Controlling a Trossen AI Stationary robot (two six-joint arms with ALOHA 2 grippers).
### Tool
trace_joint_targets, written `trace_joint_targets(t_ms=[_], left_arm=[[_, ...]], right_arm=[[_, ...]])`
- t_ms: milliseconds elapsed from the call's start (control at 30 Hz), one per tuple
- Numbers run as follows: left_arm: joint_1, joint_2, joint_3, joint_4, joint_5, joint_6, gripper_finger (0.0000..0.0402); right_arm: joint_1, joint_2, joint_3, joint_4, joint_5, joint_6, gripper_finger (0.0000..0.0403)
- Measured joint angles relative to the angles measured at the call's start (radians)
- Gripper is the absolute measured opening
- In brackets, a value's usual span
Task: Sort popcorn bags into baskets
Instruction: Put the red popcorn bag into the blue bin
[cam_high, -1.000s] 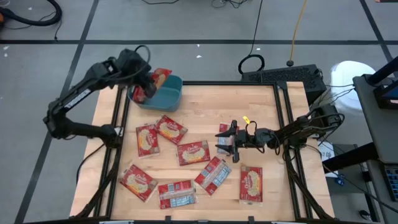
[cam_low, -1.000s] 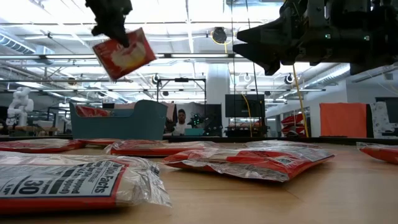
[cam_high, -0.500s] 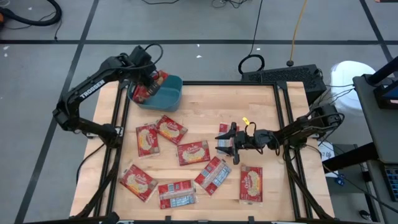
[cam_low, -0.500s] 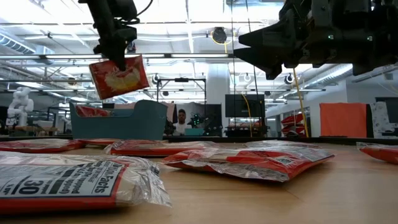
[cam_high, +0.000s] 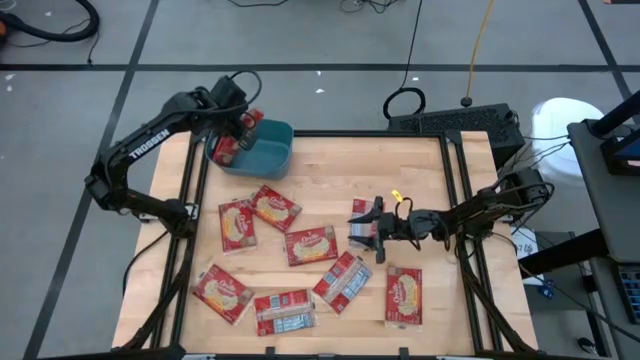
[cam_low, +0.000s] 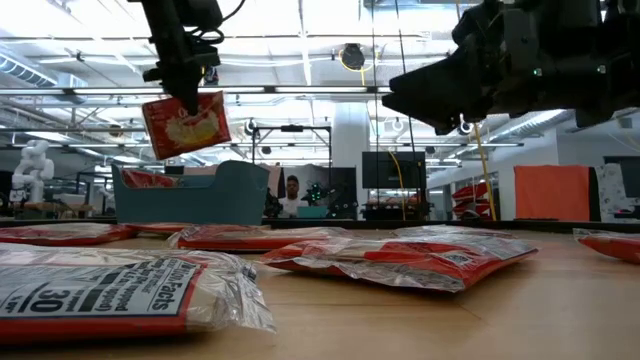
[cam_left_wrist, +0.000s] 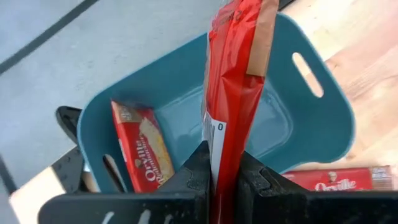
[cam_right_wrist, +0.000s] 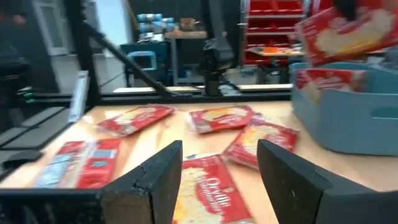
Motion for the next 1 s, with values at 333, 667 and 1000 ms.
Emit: trace_joint_targets(t_ms=[333, 667, 1000], left_arm=[[-0.018, 0.003, 0.0, -0.007, -0.004, -0.013, 0.0031], [-0.022, 0.032, 0.0, 0.036, 0.007, -0.084, 0.0031], [0.013, 0.134, 0.0, 0.02, 0.0, -0.142, 0.0031]], right_arm=[[-0.001, 0.0, -0.02, 0.013, 0.083, -0.001, 0.0201], [-0.001, 0.0, -0.02, 0.024, 0.081, 0.001, 0.0201], [0.0, 0.0, -0.02, 0.027, 0.08, 0.003, 0.0201]])
